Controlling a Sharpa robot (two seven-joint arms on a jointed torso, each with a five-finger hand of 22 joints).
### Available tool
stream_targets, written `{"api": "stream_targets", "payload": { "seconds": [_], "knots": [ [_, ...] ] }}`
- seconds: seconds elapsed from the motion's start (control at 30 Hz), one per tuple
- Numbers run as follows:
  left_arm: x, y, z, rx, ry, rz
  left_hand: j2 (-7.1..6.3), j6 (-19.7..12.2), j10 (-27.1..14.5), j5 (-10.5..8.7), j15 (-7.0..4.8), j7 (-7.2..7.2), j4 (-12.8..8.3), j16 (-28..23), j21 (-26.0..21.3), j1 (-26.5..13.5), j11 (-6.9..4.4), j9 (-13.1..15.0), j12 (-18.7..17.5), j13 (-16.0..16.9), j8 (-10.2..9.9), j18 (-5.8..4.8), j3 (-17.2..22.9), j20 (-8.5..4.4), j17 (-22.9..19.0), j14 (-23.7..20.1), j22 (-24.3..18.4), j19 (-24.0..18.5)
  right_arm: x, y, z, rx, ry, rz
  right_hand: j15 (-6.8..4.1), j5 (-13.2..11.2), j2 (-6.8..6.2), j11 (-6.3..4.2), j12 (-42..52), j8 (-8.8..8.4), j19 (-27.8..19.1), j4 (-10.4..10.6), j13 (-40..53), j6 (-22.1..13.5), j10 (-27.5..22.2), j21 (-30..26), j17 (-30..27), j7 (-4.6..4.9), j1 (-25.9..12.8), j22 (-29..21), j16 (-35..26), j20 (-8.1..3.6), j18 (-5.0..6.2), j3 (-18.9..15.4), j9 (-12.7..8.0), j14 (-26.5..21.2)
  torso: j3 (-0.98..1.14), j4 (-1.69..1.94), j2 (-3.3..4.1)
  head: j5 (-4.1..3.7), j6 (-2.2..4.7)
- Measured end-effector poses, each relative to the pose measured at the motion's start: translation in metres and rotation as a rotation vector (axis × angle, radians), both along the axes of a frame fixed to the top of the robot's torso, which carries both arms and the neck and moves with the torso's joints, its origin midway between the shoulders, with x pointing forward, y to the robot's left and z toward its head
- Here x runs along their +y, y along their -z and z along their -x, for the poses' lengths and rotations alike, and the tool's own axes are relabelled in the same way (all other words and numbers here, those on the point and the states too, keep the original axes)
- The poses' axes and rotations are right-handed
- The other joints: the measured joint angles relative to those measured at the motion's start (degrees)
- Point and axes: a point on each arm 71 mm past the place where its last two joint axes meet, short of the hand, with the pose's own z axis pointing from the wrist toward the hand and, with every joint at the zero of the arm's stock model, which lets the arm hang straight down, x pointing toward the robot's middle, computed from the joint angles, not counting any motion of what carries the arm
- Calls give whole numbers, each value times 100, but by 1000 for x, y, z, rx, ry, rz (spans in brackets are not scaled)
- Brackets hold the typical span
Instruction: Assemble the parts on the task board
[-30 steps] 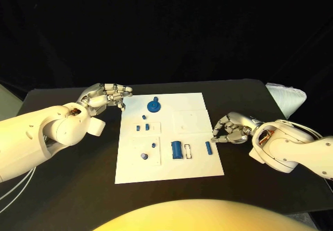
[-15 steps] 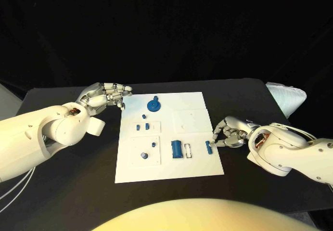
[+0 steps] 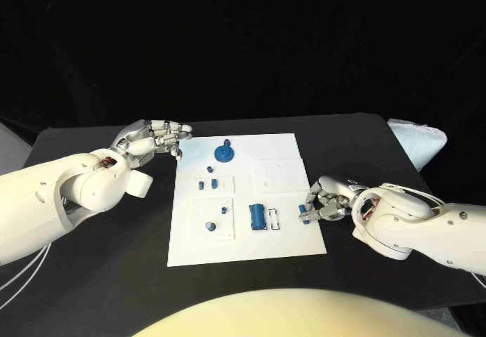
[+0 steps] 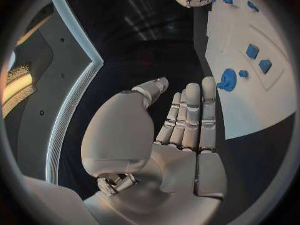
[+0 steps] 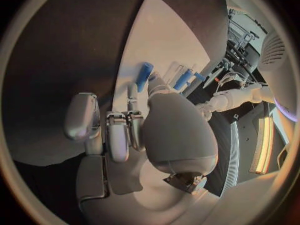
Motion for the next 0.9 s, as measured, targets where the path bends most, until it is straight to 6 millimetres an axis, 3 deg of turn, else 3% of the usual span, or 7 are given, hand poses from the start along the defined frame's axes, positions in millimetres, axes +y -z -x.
{"api": "stream_targets", "payload": {
  "seconds": [0.23, 0.3, 0.37, 0.5, 0.63, 0.7, 0.9],
  "knots": [
    [1, 0, 0, 0, -1, -1, 0, 0, 0, 0, 0, 0, 0, 0, 0, 0, 0, 0, 0, 0, 0, 0, 0, 0, 0, 0, 0, 0, 7, 3, 1, -4, -16, 13, 0, 0, 64, 0, 0, 43, 0, -22, 0, 68, 0, 0, 0, -26, 103, 0, 0, 0, 0, 101, 31, 0, 3, 1, 0, 12, -10],
    [1, 0, 0, 0, -1, -1, 0, 0, 0, 0, 0, 0, 0, 0, 0, 0, 0, 0, 0, 0, 0, 0, 0, 0, 0, 0, 0, 0, 10, 4, 1, -9, -26, 15, -5, 14, 114, -51, 0, 39, 15, -89, 0, 68, -5, 0, 0, -25, 413, 0, 0, -15, 0, 297, 343, -1, 3, 1, 0, 15, -13],
    [1, 0, 0, 0, -1, -1, 0, 0, 0, 0, 0, 0, 0, 0, 0, 0, 0, 0, 40, 0, 30, 0, 0, -21, -4, 0, -3, 21, 14, 4, 1, -16, -36, 15, -63, 303, 49, -73, 0, -61, 41, -235, 0, 89, 12, 10, 0, -44, 845, 0, 0, -52, 0, 764, 358, 0, 6, 1, 0, 16, -14],
    [1, 0, 0, 0, -1, -1, 0, 0, 0, 0, 0, 0, 0, 0, 0, 0, 0, 0, 50, -1, 30, 0, 0, -21, -5, 0, -6, 21, 20, 3, 2, -28, -56, 20, -63, 883, -128, -73, 0, -111, 32, 91, 0, 174, 12, 50, -1, -52, 1053, 4, 0, -75, 0, 1154, 331, 0, 7, 0, 0, 16, -15],
    [1, 0, 0, 0, -1, -1, 0, 0, 0, 0, 0, 0, 0, 0, 0, 0, 0, 0, 50, -1, 30, 0, 0, -21, -5, 0, -6, 21, 21, 3, 3, -38, -62, 28, -63, 1091, -221, -72, 0, 13, 32, 316, 0, 175, 11, 50, -1, -53, 961, 4, 0, -75, 0, 1380, 213, 0, 7, -2, 1, 13, -15],
    [1, 0, 0, 0, -1, -1, 0, 0, 0, 0, 0, 0, 0, 0, 0, 0, 0, 0, 50, -1, 30, 0, 0, -21, -5, 0, -6, 21, 21, 3, 3, -44, -62, 31, -63, 1267, -346, -72, 0, 64, 32, 288, -1, 172, 11, 54, -1, -54, 793, 4, 0, -75, 0, 1574, 213, 0, 6, -2, 1, 13, -15],
    [1, 0, 0, 0, 0, -1, 0, 0, 0, 0, 0, 0, 0, 0, 0, 0, 0, 0, 50, -1, 30, 0, 0, -21, -5, 0, -6, 21, 22, 4, 5, -53, -55, 25, -63, 1413, -381, -72, 0, 128, 32, -18, 3, 61, 11, 136, -1, -64, 304, 4, 0, -75, 0, 2090, 214, 0, 4, 1, 1, 20, -16]
  ]
}}
